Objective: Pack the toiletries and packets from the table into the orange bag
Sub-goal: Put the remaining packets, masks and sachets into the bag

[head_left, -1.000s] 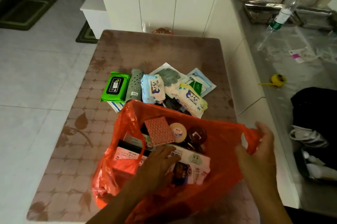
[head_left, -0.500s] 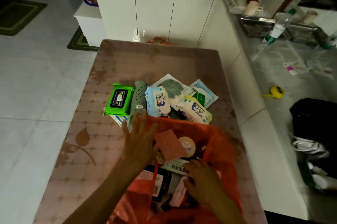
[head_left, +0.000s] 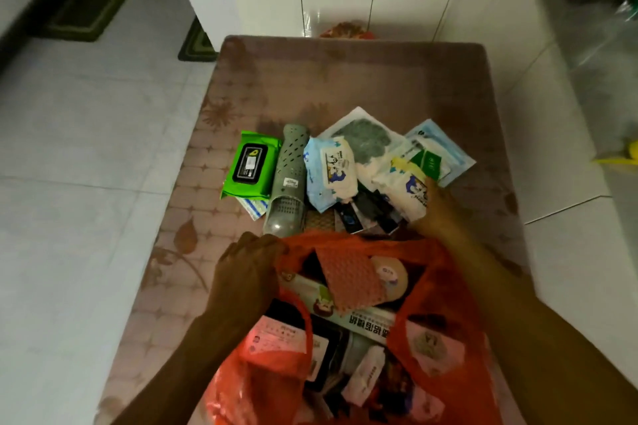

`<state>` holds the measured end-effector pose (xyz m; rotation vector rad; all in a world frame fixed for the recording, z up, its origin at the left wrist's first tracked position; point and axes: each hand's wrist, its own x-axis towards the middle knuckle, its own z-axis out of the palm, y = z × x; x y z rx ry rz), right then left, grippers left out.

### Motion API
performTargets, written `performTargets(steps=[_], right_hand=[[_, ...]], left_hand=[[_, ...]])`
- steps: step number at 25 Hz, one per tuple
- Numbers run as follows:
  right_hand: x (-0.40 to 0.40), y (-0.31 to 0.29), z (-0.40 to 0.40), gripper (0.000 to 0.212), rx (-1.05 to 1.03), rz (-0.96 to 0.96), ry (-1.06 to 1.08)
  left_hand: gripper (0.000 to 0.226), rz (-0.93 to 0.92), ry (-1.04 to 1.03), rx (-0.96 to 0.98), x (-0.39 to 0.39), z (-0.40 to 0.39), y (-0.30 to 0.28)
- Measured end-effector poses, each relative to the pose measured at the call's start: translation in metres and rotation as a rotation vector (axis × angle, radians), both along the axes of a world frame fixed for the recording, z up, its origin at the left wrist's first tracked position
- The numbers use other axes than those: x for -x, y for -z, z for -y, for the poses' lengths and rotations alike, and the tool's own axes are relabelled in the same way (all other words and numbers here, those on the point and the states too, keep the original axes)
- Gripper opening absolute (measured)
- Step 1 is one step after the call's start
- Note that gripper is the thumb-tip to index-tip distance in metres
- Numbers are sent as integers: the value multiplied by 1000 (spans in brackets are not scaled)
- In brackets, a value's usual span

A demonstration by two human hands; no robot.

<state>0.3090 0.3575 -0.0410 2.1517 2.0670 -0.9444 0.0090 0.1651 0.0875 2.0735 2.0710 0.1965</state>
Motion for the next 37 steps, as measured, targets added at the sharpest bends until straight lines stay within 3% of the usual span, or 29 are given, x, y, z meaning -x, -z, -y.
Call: performTargets(steps=[4, 7, 9, 11, 14, 16, 19, 22, 24, 27, 29, 31, 32, 34, 37], right_hand=[[-4, -3, 3, 81, -134, -206, 196], [-7, -47, 20, 64, -191, -398, 393], [-8, -92, 47, 61, -266, -520, 434], [-6, -147, 84, 57, -337, -621, 389], [5, -209, 152, 56, -261, -794, 179], [21, -207, 201, 61, -172, -861, 80], [58, -159, 256, 58, -184, -536, -7], [71, -90, 283, 94, -226, 31, -344], [76, -81, 282, 110, -177, 154, -379], [78, -80, 273, 113, -161, 125, -376], [77, -76, 266, 113, -172, 102, -353], [72, -75, 266, 101, -219, 25, -311], [69, -77, 267, 90, -259, -51, -271], [65, -85, 266, 70, -322, -198, -173], [58, -97, 258, 58, -358, -261, -71]], left_hand=[[77, -29, 13, 102, 23, 19, 4], [99, 282, -221, 148, 18, 57, 26], [99, 356, -161, 41, 15, 60, 24], [83, 397, 15, 42, 21, 40, 11], [78, 503, 29, 14, 23, 22, -5], [79, 556, 50, 13, 21, 27, -10], [74, 568, 55, 6, 28, 32, -7], [77, 536, 67, 96, 31, 35, 10], [78, 513, 88, 149, 34, 37, 19], [62, 644, 162, 204, 32, 41, 20], [31, 975, -121, 205, 25, 32, 7], [12, 1118, -513, 72, 24, 6, 11], [17, 1065, -669, 65, 28, -12, 20], [36, 949, -845, 235, 36, -45, 45], [56, 862, -838, 412, 29, -75, 82]])
